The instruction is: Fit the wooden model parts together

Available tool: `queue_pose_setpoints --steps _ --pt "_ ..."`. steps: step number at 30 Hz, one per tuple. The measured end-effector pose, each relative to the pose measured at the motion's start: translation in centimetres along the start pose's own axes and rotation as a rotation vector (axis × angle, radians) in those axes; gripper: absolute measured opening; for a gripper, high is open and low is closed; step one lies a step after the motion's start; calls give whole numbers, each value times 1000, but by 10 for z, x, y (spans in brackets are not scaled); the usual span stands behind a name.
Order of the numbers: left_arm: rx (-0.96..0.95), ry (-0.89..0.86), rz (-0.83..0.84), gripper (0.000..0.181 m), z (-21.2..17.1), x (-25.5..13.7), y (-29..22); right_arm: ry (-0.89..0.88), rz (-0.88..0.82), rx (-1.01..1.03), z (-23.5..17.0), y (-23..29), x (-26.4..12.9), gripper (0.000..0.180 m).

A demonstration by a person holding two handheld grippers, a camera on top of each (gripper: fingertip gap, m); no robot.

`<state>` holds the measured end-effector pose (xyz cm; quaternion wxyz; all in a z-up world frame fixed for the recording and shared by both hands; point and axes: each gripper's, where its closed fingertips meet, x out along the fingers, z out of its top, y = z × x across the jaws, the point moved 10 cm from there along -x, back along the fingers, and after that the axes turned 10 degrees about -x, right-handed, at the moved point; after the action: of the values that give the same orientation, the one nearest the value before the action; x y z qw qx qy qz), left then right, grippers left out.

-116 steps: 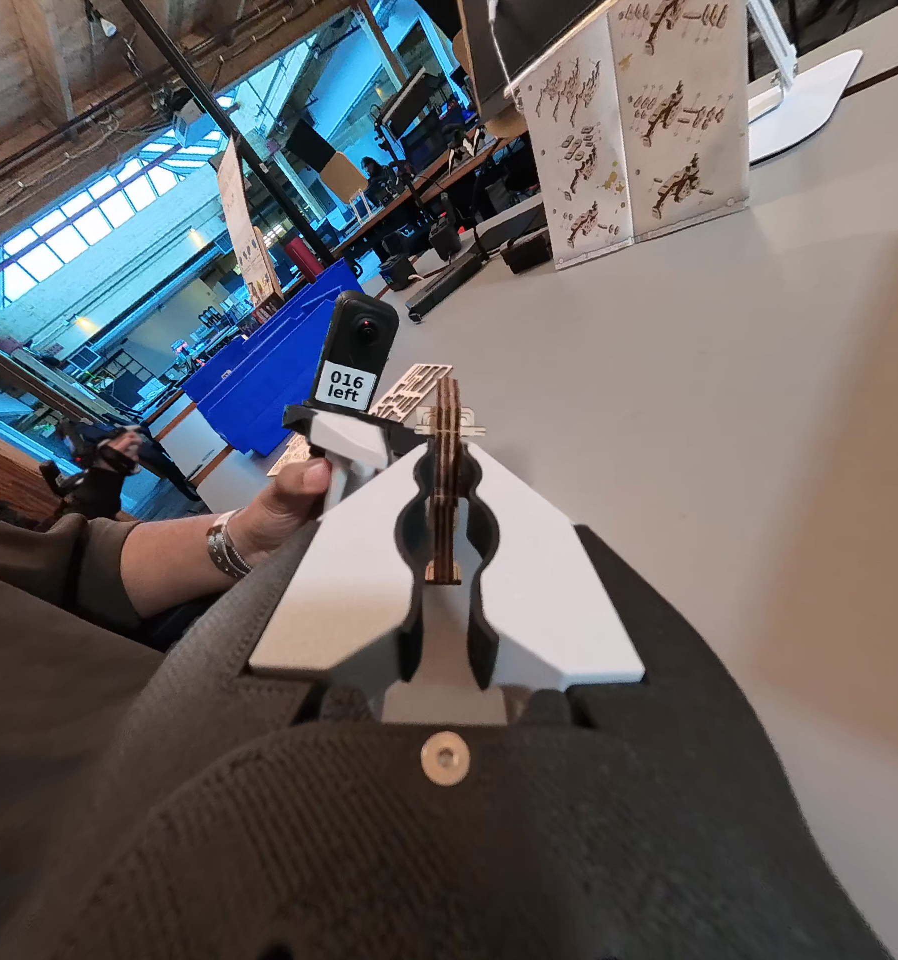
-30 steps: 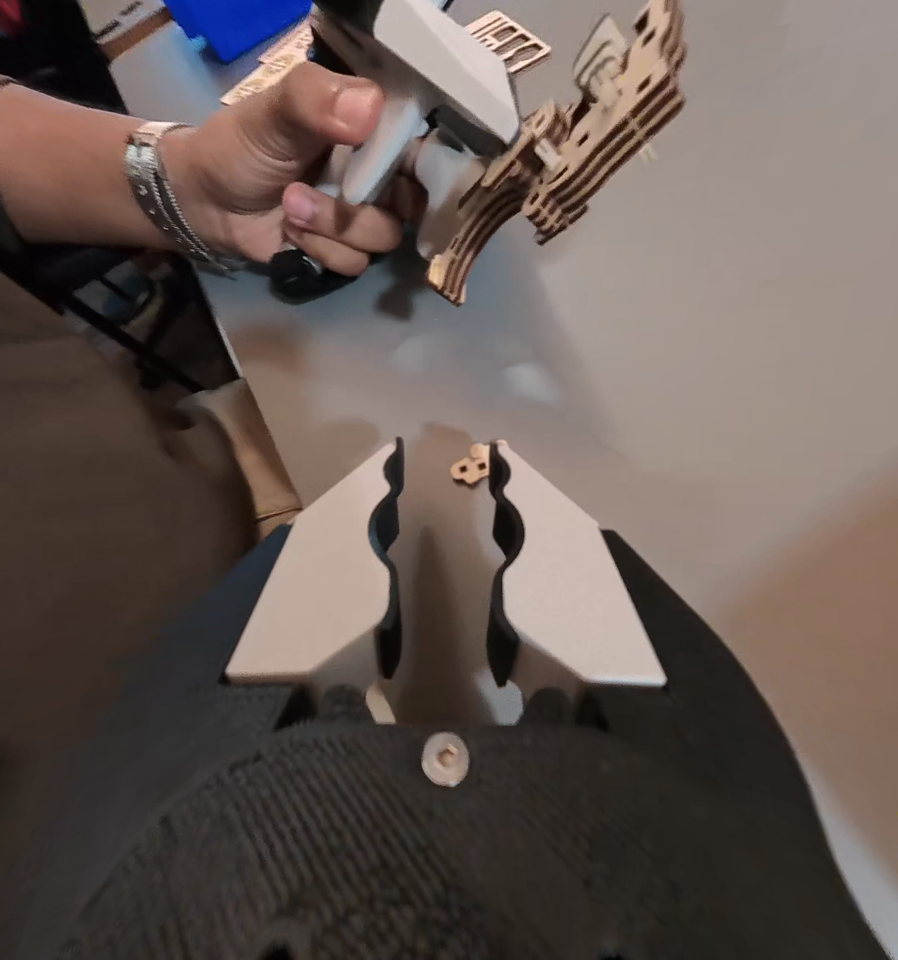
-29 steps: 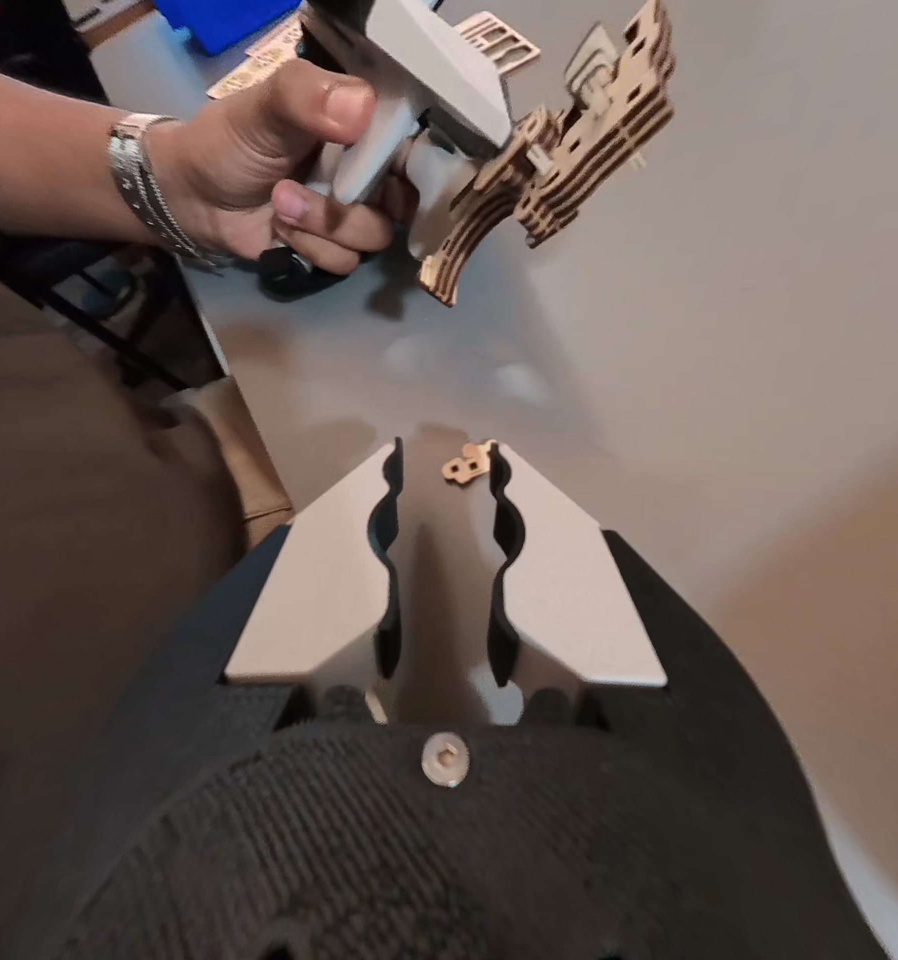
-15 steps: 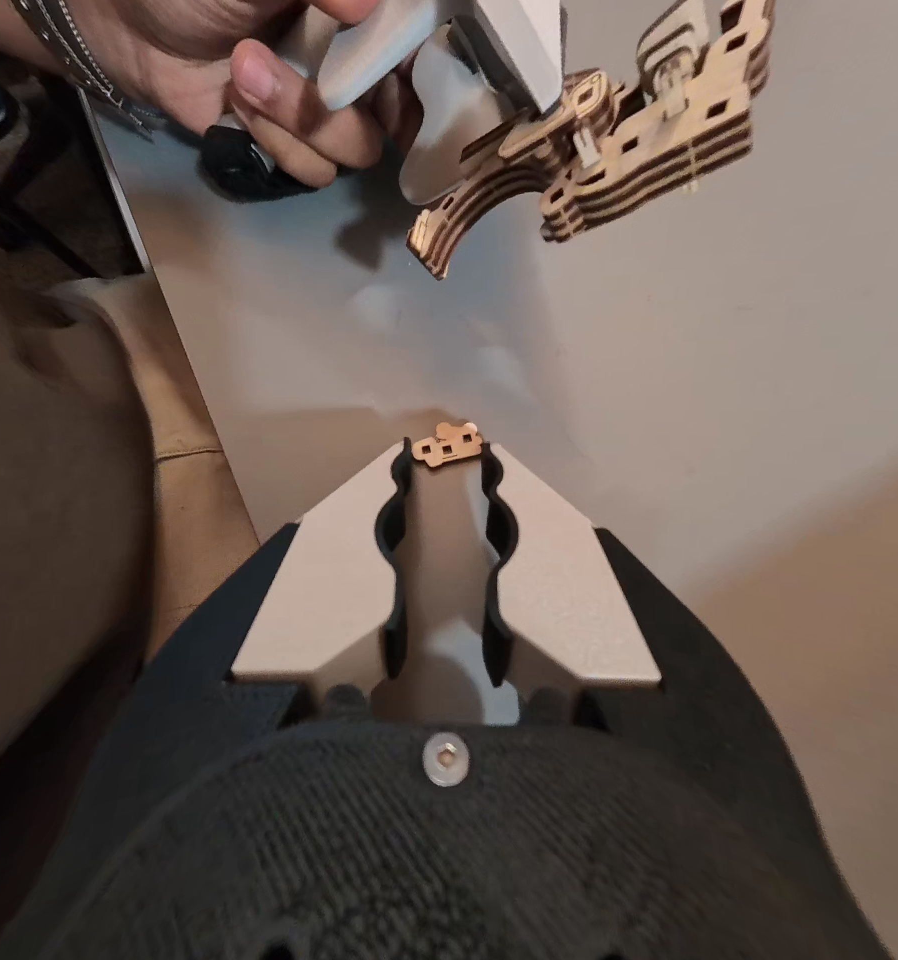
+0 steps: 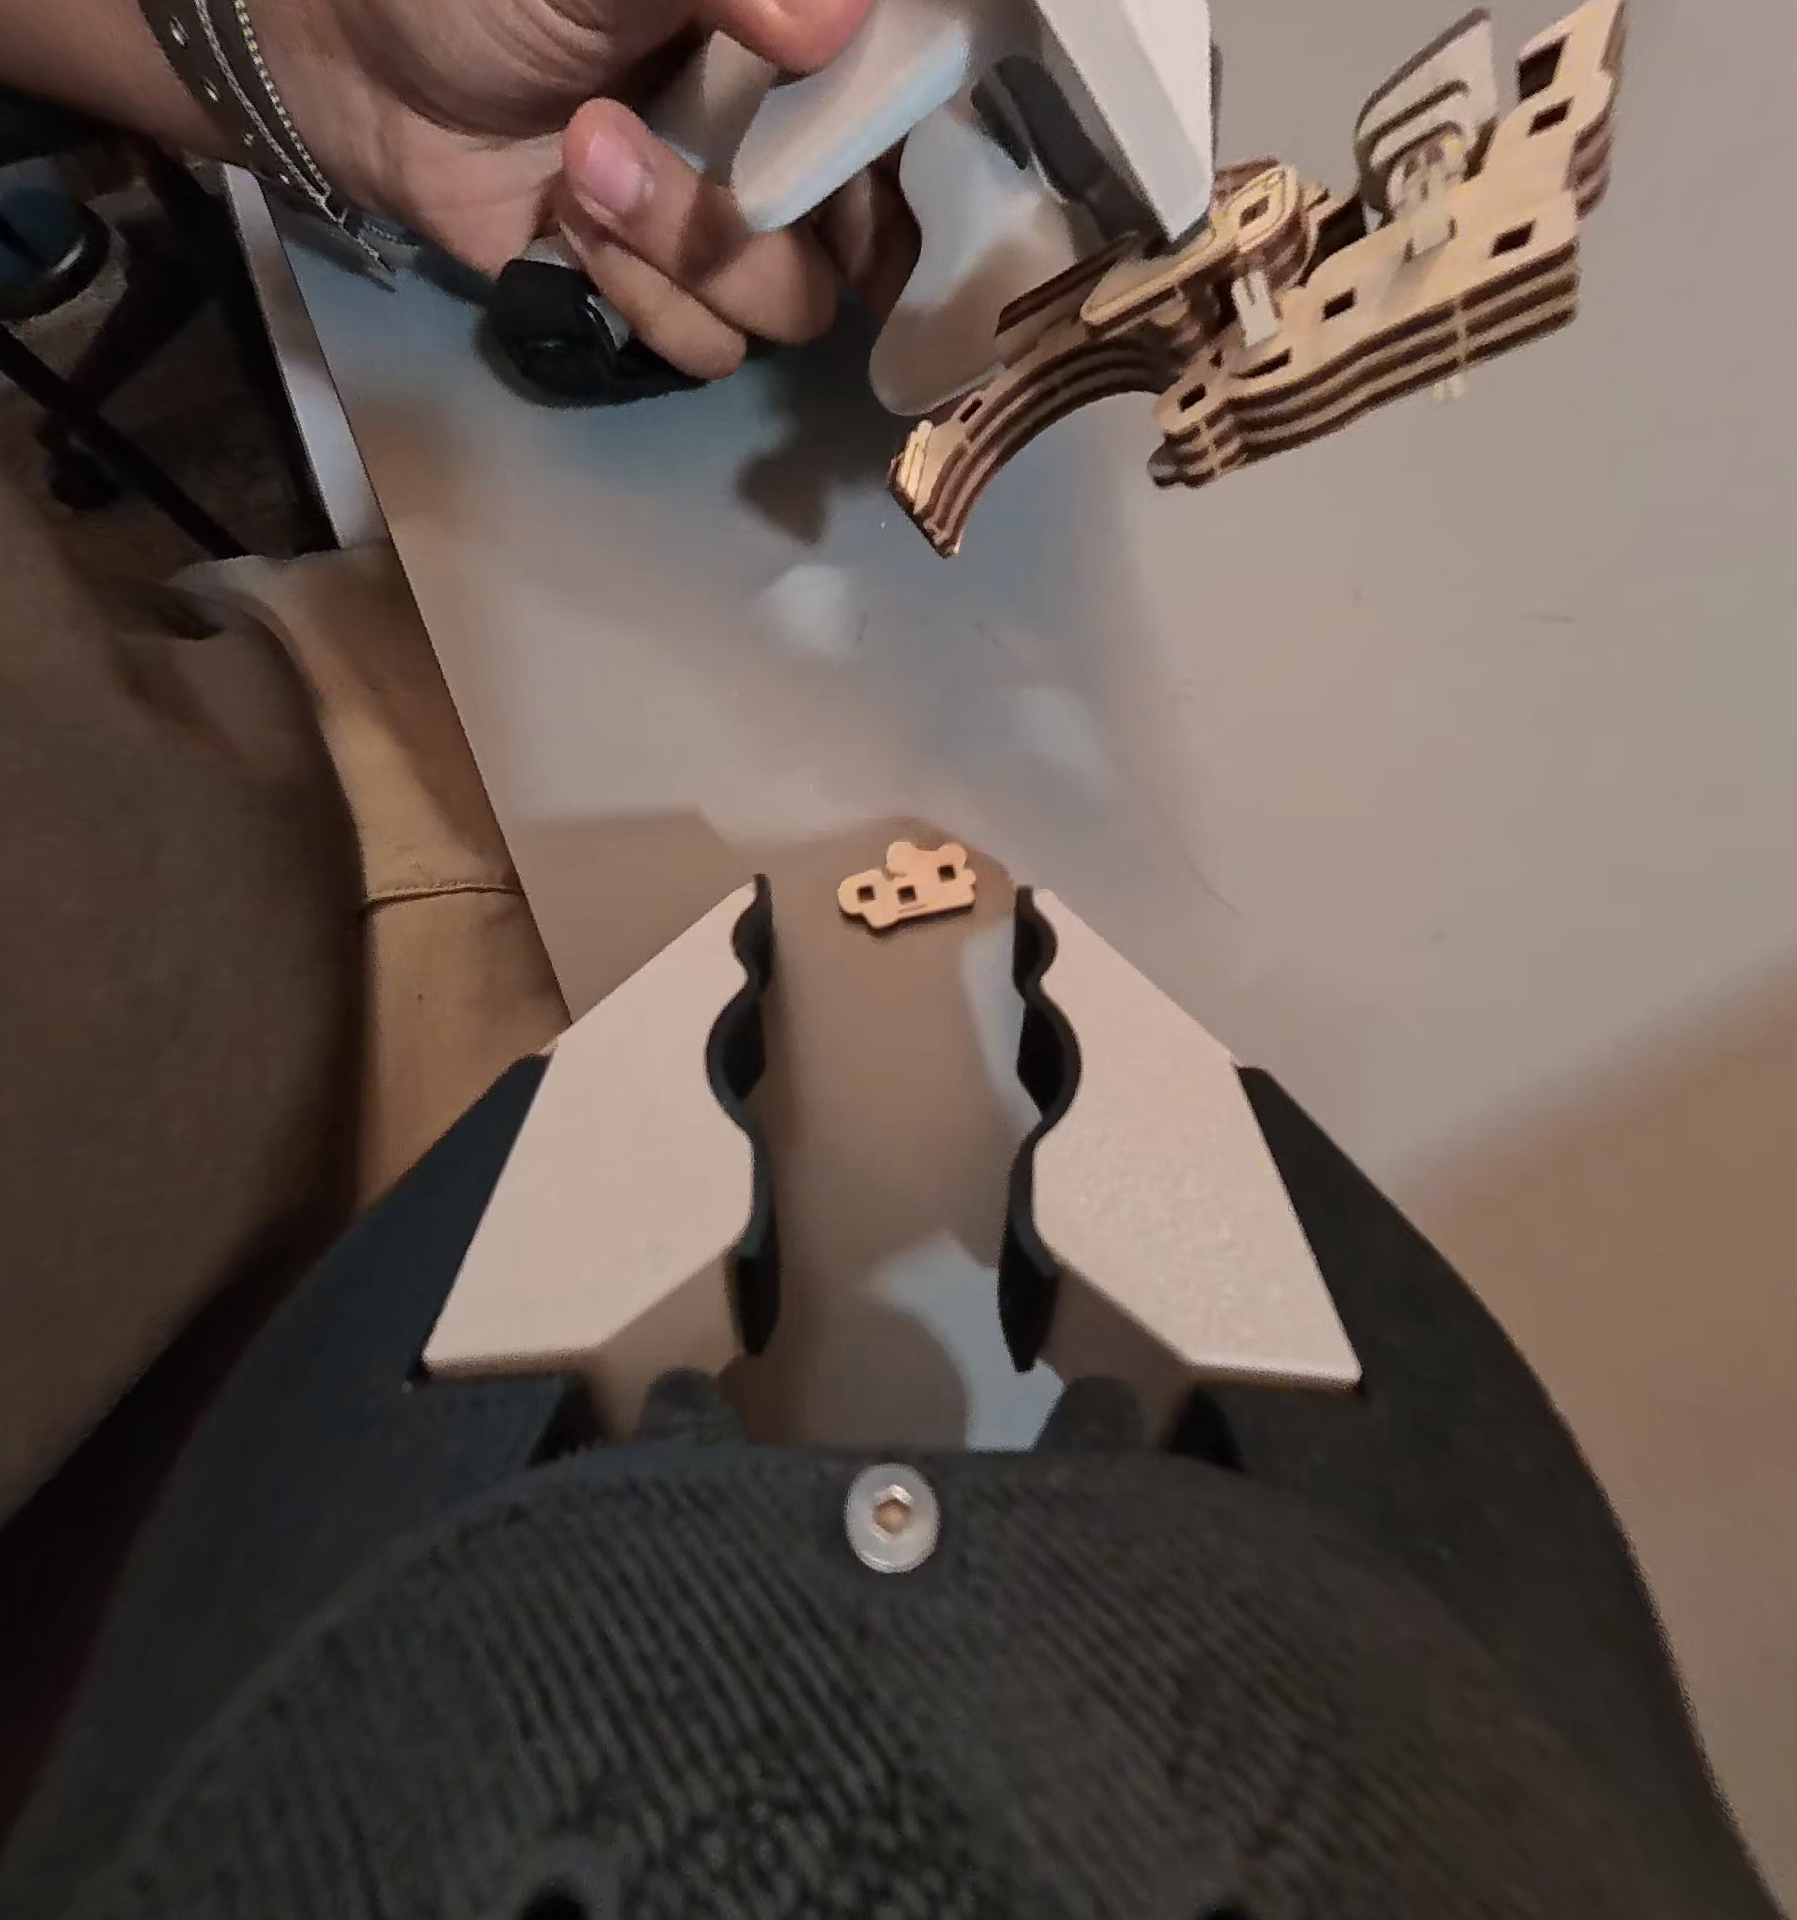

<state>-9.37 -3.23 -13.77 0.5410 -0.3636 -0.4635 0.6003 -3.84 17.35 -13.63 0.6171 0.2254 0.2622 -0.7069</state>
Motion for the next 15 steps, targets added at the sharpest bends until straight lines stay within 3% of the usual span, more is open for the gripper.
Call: queue_pose_setpoints --steps 5,9,15 --pt "-3 6 -6 23 0 0 0 16 9 -10 1 1 4 43" --pt "-13 4 -14 23 1 -1 0 -1 95 -16 2 9 2 30" --pt "-21 4 -19 23 1 -1 1 -44 41 -31 5 7 1 37"
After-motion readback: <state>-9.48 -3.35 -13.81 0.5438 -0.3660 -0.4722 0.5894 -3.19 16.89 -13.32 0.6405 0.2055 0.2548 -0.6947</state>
